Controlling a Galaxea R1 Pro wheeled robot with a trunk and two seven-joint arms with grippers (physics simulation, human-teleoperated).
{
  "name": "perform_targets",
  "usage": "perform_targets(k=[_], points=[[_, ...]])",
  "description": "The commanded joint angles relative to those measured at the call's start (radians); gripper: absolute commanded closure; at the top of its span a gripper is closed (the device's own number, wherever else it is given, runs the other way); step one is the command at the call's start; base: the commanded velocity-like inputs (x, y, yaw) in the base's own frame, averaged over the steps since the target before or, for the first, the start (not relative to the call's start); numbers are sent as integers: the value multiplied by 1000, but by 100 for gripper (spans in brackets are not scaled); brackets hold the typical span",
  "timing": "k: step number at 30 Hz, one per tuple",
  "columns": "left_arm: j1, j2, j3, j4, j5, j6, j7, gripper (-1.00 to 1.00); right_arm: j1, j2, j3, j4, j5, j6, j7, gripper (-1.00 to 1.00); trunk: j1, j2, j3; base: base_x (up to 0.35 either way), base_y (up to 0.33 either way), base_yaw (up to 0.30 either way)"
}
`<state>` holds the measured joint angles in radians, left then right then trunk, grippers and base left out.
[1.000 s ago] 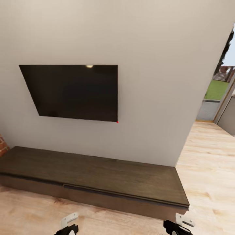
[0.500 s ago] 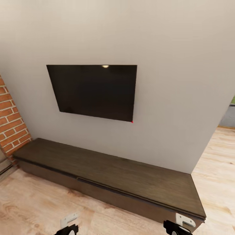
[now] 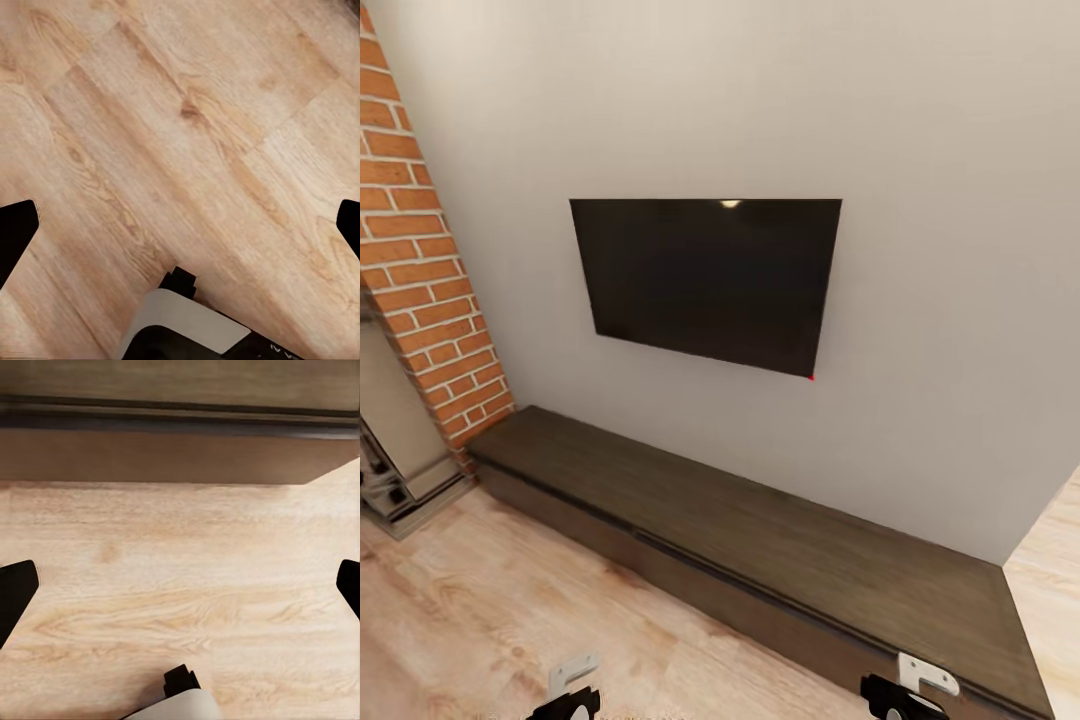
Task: Place each of the two pumpkins and all three candles from the living room inside a cabinet in the living room (use any cabinet), then make sure every cabinet is closed, and position the cauldron so it is next to a table in the living room.
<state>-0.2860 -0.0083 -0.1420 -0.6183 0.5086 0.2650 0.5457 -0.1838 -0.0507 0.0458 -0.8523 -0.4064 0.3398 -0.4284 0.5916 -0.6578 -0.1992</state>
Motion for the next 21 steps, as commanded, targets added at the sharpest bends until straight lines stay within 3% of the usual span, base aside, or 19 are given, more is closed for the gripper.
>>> perform_targets(k=[1, 21], points=[[-1, 1, -5, -1, 7, 3, 8, -100, 0, -1, 5, -2, -8, 4, -9, -100, 0, -1, -2, 0, 0, 287], [-1, 0, -4, -1, 6, 3, 8, -100, 0, 1, 12, -2, -8, 5, -15, -100, 0, -1, -6, 0, 0, 286]])
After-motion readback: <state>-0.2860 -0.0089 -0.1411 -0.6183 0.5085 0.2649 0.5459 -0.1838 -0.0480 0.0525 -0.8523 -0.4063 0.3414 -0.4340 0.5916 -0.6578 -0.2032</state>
